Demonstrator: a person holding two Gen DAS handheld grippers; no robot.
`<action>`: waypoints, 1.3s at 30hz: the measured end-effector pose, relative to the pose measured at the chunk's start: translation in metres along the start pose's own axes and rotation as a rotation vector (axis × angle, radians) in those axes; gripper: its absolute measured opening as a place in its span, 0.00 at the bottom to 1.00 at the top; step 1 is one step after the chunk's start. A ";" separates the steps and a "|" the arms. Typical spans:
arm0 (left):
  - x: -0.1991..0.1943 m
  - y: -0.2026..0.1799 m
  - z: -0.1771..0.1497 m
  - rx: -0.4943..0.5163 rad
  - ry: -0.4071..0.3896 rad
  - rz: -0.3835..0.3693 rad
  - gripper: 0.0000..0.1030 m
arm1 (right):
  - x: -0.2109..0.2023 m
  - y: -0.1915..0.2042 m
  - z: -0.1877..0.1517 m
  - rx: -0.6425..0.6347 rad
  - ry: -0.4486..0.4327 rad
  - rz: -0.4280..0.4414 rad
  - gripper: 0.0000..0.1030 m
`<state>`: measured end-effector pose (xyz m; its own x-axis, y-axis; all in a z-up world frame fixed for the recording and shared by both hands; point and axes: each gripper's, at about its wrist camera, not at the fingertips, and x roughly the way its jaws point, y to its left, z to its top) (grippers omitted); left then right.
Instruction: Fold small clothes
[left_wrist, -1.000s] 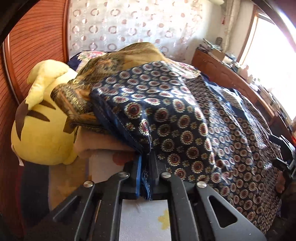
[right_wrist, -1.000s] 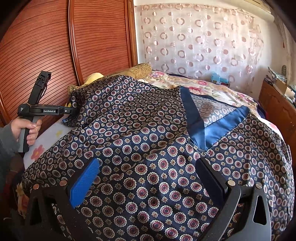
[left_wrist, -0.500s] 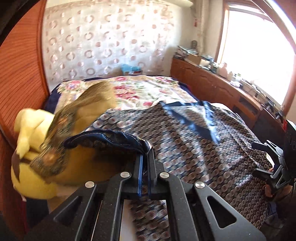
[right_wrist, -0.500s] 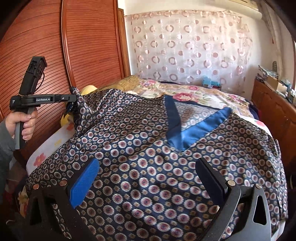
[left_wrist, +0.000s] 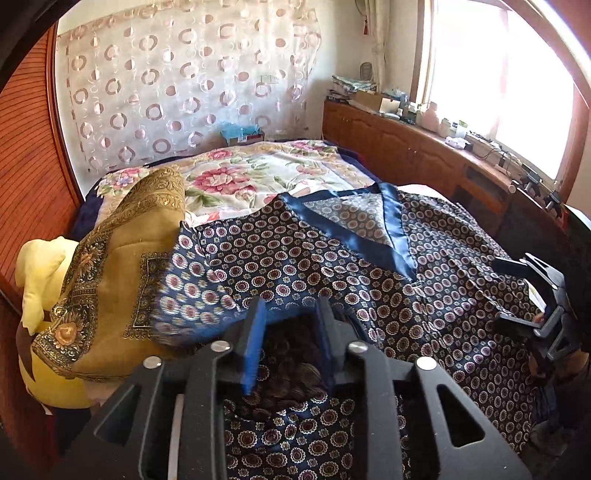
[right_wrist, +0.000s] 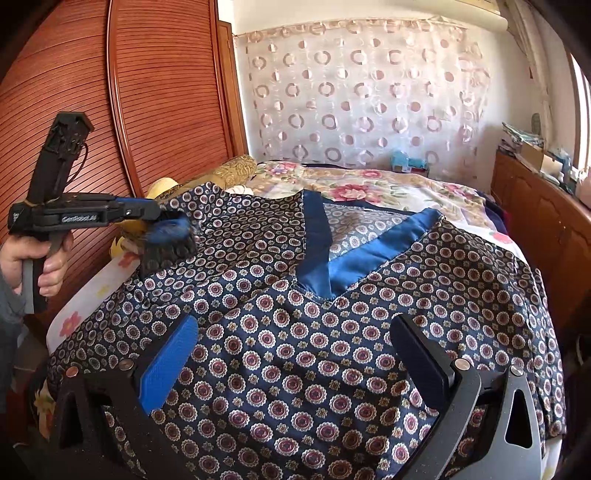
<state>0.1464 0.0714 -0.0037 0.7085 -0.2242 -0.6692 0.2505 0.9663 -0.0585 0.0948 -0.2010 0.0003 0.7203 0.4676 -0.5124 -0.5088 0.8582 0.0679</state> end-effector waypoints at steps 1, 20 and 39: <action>-0.002 0.000 0.000 0.000 -0.005 0.007 0.35 | 0.002 -0.001 0.003 -0.003 0.002 0.002 1.00; -0.001 0.071 0.004 -0.055 -0.133 0.200 0.37 | 0.120 0.054 0.074 -0.242 0.025 0.173 0.97; 0.032 0.094 0.010 -0.051 -0.048 0.197 0.37 | 0.254 0.077 0.094 -0.352 0.258 0.298 0.13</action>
<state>0.1995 0.1534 -0.0235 0.7717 -0.0346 -0.6351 0.0709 0.9970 0.0319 0.2828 0.0040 -0.0441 0.4035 0.5752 -0.7116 -0.8332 0.5523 -0.0260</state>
